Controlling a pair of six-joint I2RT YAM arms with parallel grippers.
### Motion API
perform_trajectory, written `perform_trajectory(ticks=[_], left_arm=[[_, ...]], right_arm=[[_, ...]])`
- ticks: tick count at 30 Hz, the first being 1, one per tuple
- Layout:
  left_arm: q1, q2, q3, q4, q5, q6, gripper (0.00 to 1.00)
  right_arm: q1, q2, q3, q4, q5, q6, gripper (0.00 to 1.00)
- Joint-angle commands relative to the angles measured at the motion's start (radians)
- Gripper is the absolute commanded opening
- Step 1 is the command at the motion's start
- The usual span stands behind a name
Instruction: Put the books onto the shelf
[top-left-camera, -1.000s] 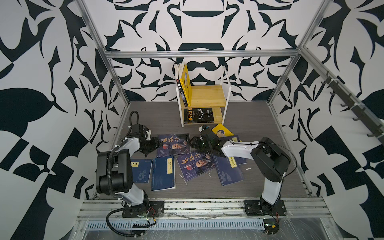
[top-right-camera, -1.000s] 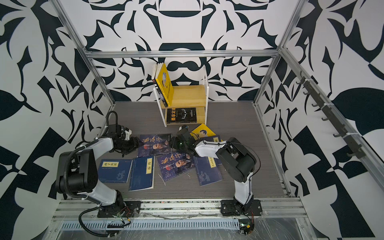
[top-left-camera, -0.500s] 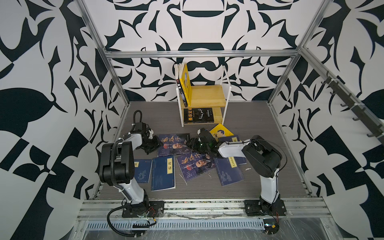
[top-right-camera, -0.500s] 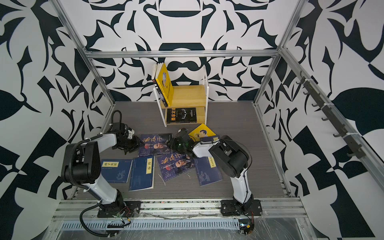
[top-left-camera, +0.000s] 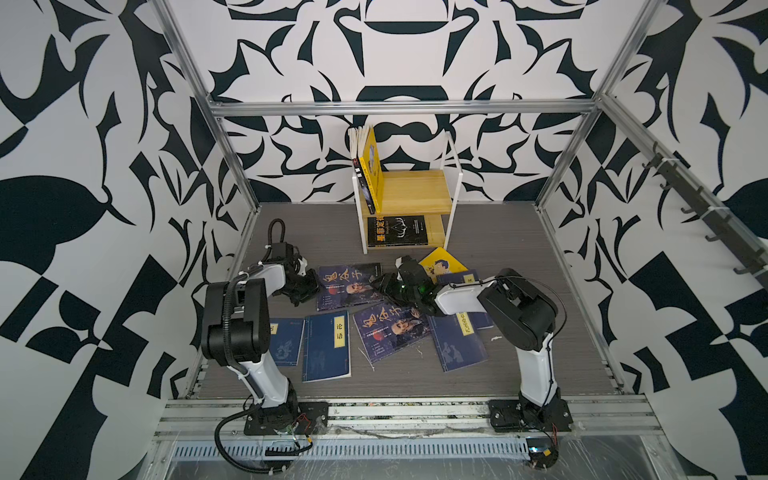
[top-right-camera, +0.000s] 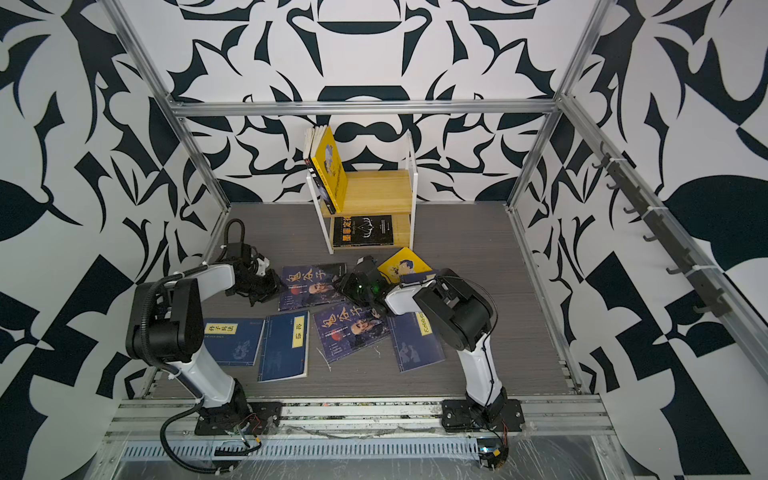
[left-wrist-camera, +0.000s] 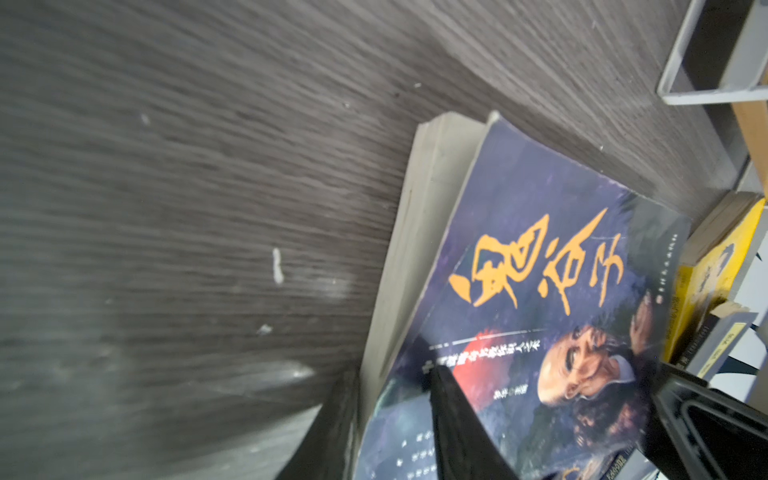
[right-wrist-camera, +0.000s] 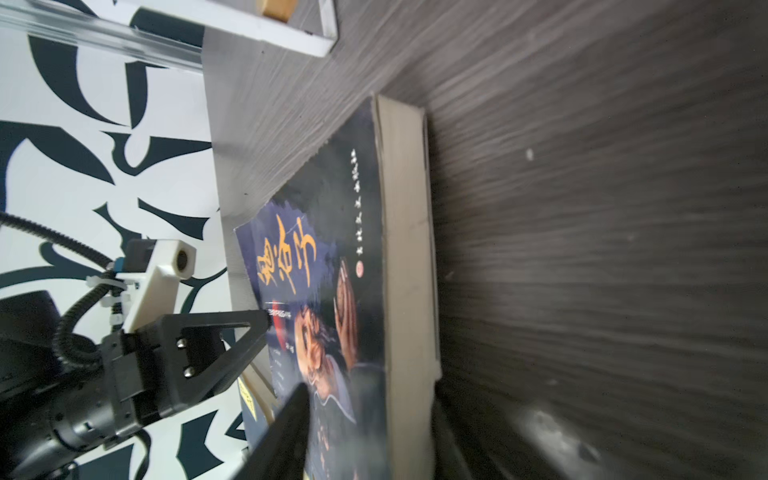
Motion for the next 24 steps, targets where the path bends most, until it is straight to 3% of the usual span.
perform_trajectory(ticks=[1,9,13,20,24], left_arm=[[-0.022,0.03,0.0,-0.047,0.035,-0.012,0.34],[-0.022,-0.023,-0.015,-0.037,0.037,0.003,0.36],[-0.023,-0.08,-0.001,-0.057,0.019,0.023,0.45],[-0.005,-0.197,0.016,-0.051,0.022,0.036,0.76],[0.038,-0.308,-0.001,0.022,0.107,0.005,0.89]], right_arm=[[0.016,-0.074,0.021,0.116,-0.058,-0.006,0.35],[0.003,-0.109,-0.014,0.196,-0.074,0.004,0.0],[-0.016,-0.159,-0.053,0.228,-0.073,0.009,0.0],[-0.069,-0.295,-0.142,0.277,-0.054,0.017,0.0],[-0.077,-0.354,-0.168,0.299,-0.047,0.011,0.0]])
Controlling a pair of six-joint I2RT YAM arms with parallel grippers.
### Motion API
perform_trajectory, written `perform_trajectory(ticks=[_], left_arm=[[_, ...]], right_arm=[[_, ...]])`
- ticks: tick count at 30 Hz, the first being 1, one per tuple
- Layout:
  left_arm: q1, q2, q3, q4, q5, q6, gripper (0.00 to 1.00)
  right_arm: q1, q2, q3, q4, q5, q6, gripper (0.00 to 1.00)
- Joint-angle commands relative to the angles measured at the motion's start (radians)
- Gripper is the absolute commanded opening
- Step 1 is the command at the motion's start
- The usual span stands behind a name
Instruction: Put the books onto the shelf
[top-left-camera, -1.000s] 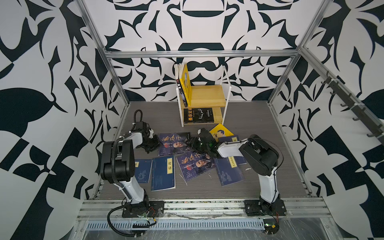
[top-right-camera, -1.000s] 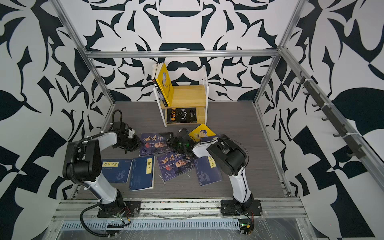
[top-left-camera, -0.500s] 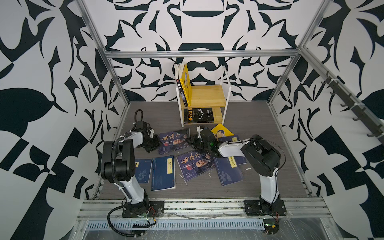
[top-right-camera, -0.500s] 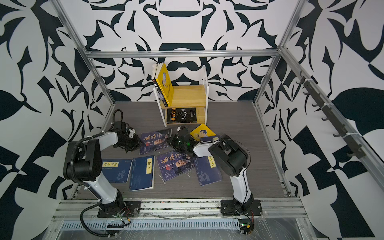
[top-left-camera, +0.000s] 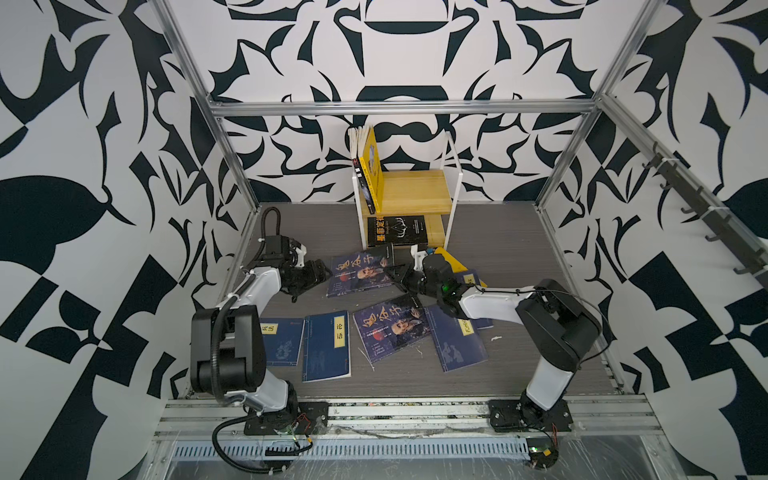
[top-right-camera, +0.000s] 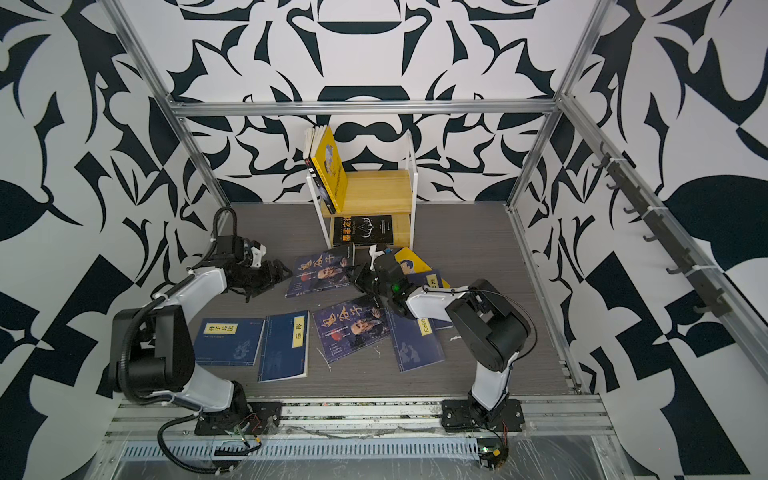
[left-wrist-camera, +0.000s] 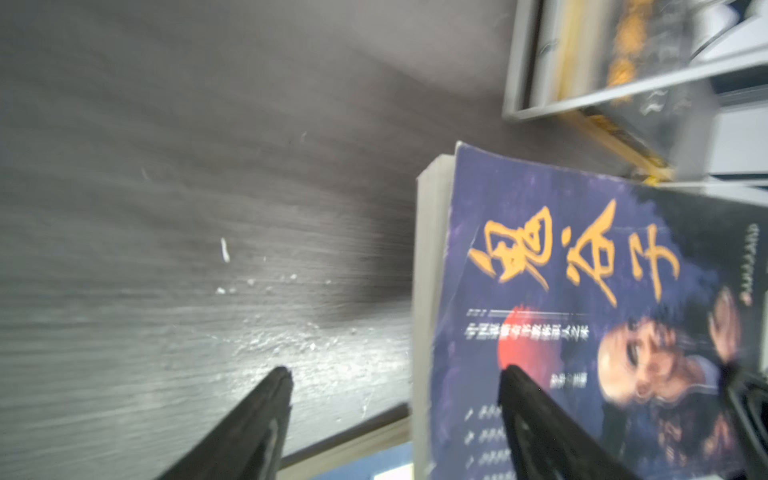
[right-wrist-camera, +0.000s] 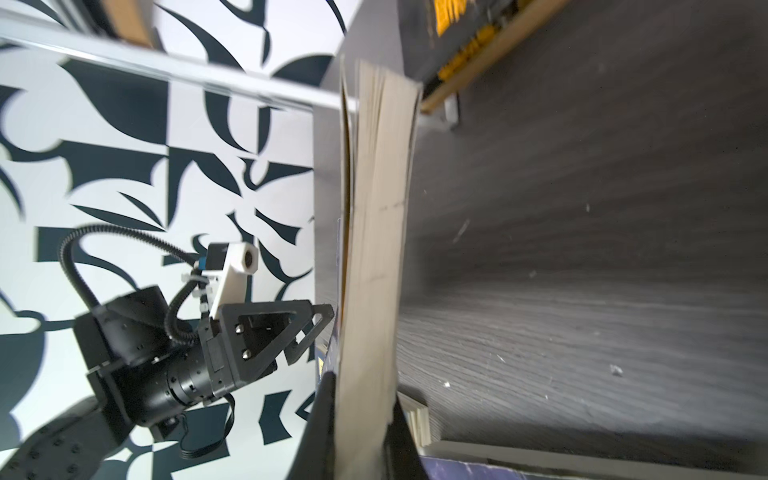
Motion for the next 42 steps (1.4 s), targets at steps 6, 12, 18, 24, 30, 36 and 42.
perform_trajectory(ticks=[6,12,18,24,30,36,42], left_arm=[[0.077,-0.182,-0.083,0.176,0.268,-0.124,0.95],[0.085,-0.206,-0.19,0.409,0.444,-0.342,0.93],[0.085,-0.201,-0.193,0.477,0.489,-0.426,0.8],[0.082,-0.197,-0.189,0.529,0.511,-0.486,0.55],[0.082,-0.187,-0.169,0.506,0.499,-0.483,0.19],[0.085,-0.202,-0.161,0.475,0.49,-0.468,0.0],[0.085,-0.219,-0.155,0.473,0.507,-0.481,0.0]], right_arm=[[-0.005,-0.084,-0.022,0.329,-0.008,0.092,0.0],[-0.006,-0.073,-0.006,0.428,-0.03,0.129,0.0],[0.002,-0.076,0.006,0.423,-0.043,0.123,0.0],[0.032,-0.028,0.038,0.447,-0.063,0.132,0.0],[0.033,-0.009,0.026,0.439,-0.064,0.124,0.0],[0.022,-0.04,-0.015,0.337,-0.046,0.048,0.26],[-0.012,-0.125,-0.118,0.215,-0.004,-0.063,0.49]])
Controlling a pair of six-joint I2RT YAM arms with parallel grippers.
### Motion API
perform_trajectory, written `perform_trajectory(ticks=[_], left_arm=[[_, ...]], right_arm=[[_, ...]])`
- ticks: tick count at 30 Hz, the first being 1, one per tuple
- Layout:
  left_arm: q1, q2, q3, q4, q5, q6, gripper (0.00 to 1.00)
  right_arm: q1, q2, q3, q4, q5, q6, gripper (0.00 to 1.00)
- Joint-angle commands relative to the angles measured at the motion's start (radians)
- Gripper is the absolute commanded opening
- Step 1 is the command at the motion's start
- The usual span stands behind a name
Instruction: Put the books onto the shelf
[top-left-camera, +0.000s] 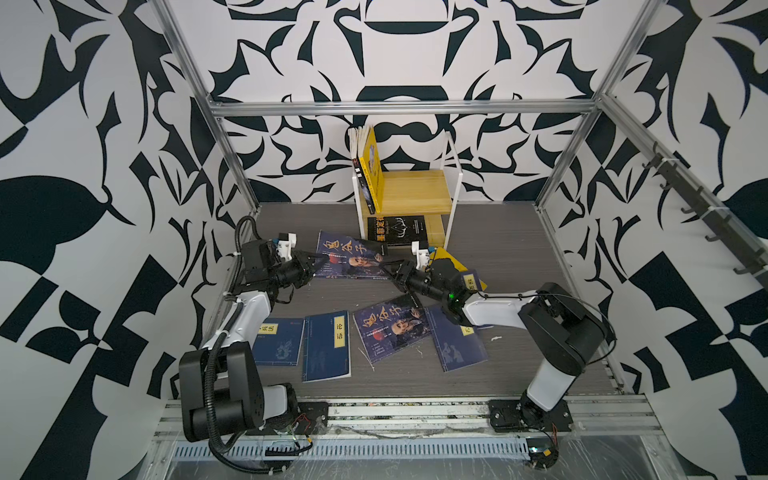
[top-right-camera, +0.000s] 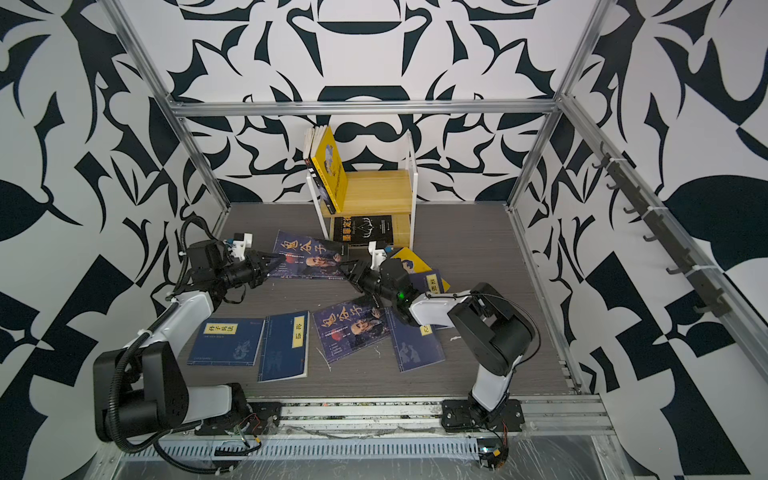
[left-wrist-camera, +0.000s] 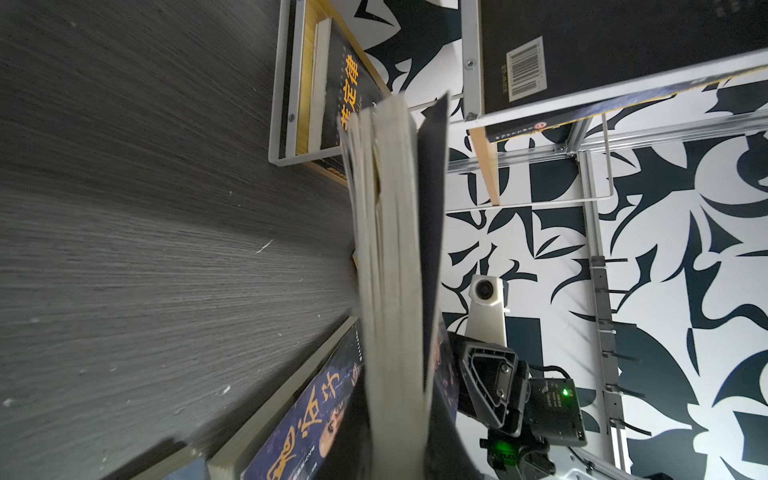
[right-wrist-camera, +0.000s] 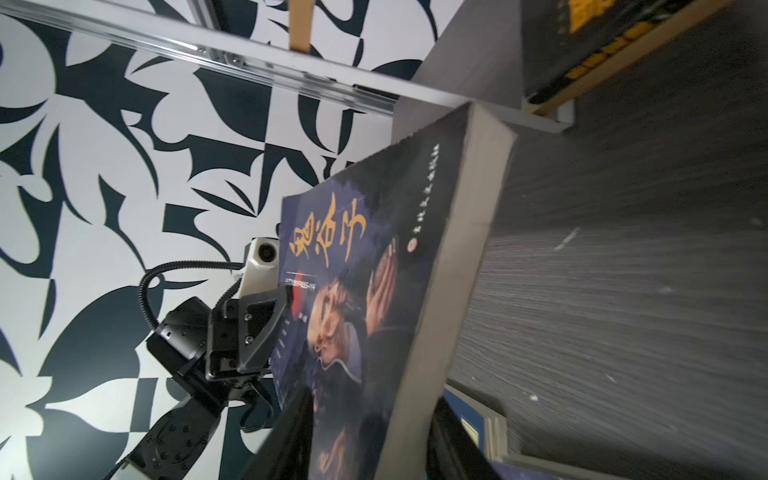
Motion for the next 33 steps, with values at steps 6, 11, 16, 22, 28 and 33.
perform_trajectory(ticks=[6,11,16,22,28,33], left_arm=[[0.001,-0.011,0.05,0.01,0.026,-0.028,0.0],[0.003,-0.002,0.053,0.009,0.028,-0.042,0.0],[0.002,0.0,0.058,-0.007,0.023,-0.048,0.0],[0.0,0.003,0.058,-0.031,0.019,-0.052,0.0],[-0.002,0.007,0.062,-0.055,0.01,-0.018,0.0],[-0.002,0.005,0.062,-0.079,0.003,-0.008,0.0]], right_arm=[[-0.016,-0.211,-0.02,-0.32,0.153,-0.318,0.52],[0.061,-0.324,0.061,-0.573,0.357,-0.656,0.53],[0.242,-0.309,0.199,-0.722,0.571,-1.218,0.54],[0.423,-0.221,0.285,-0.75,0.711,-1.798,0.55],[0.479,-0.092,0.36,-0.759,0.791,-2.048,0.57],[0.48,0.013,0.408,-0.626,0.924,-2.125,0.57]])
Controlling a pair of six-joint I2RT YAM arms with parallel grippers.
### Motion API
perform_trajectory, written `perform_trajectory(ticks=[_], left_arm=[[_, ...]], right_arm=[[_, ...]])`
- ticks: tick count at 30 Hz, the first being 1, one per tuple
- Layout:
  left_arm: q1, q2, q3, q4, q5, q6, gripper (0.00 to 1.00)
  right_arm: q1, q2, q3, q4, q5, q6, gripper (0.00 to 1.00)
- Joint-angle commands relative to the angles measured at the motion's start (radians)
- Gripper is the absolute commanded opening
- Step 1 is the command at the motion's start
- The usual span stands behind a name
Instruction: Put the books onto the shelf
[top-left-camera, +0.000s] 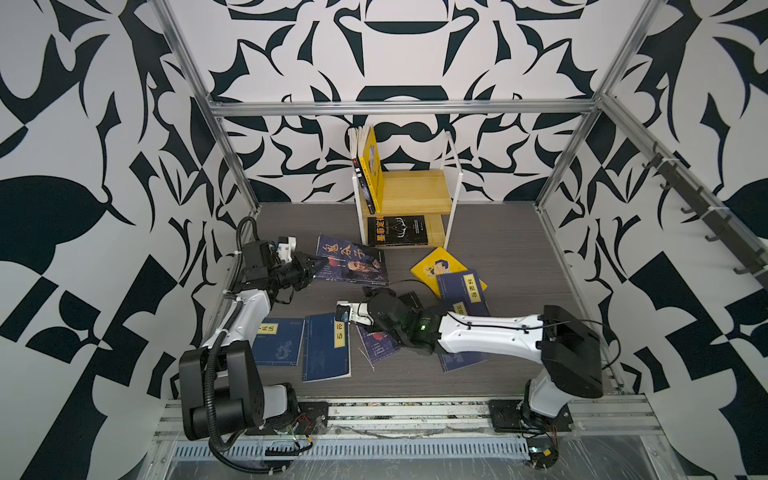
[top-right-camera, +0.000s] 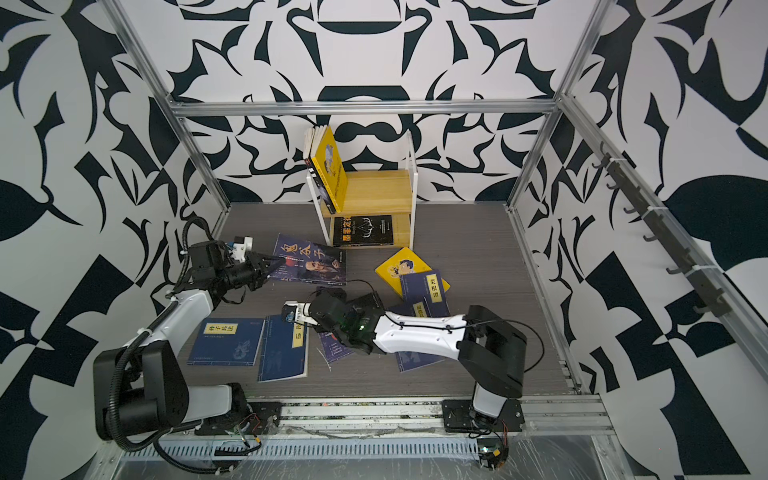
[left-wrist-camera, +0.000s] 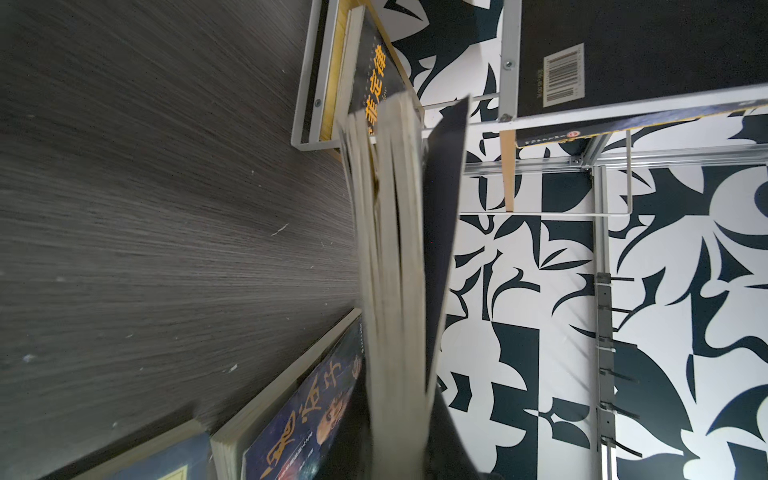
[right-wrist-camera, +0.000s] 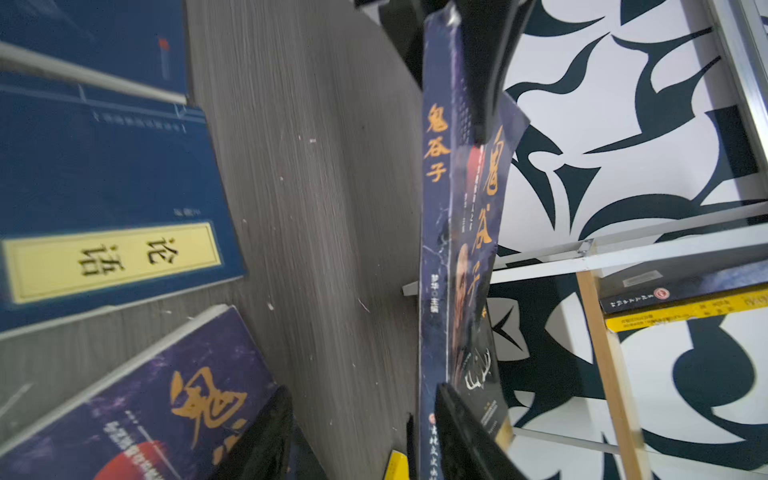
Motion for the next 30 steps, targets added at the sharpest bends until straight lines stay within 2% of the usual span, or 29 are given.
perform_trajectory(ticks=[1,8,14,16,17,18,21,22,24,26,27,30], left_arm=[[-0.004,-0.005,0.047,0.005,0.029,0.008,0.0],[-0.012,-0.005,0.043,0.002,0.035,0.022,0.0],[-0.028,-0.006,0.038,0.002,0.049,0.037,0.0],[-0.029,-0.006,0.032,0.002,0.045,0.044,0.0],[-0.029,-0.006,0.03,0.001,0.044,0.045,0.0],[-0.03,-0.006,0.029,0.002,0.044,0.047,0.0],[-0.031,-0.01,0.028,-0.001,0.041,0.049,0.0],[-0.031,-0.012,0.028,-0.002,0.038,0.05,0.07],[-0.03,-0.014,0.03,-0.015,0.022,0.061,0.41],[-0.03,-0.016,0.035,-0.04,-0.006,0.091,0.63],[-0.029,-0.019,0.039,-0.058,-0.022,0.11,0.68],[-0.015,-0.026,0.043,-0.091,-0.06,0.147,0.75]], right_arm=[[0.001,0.028,0.074,0.141,0.146,-0.131,0.57],[-0.008,0.154,0.143,0.312,0.244,-0.246,0.56],[-0.045,0.221,0.229,0.274,0.233,-0.227,0.56],[-0.058,0.236,0.255,0.264,0.23,-0.208,0.53],[-0.063,0.242,0.265,0.263,0.228,-0.206,0.49],[-0.067,0.246,0.274,0.264,0.228,-0.208,0.39],[-0.073,0.243,0.279,0.27,0.229,-0.222,0.04],[-0.073,0.239,0.274,0.268,0.225,-0.233,0.0],[-0.073,0.221,0.261,0.239,0.213,-0.249,0.0],[-0.078,0.189,0.236,0.226,0.207,-0.261,0.0],[-0.081,0.167,0.216,0.221,0.198,-0.266,0.0],[-0.092,0.097,0.17,0.19,0.178,-0.278,0.0]])
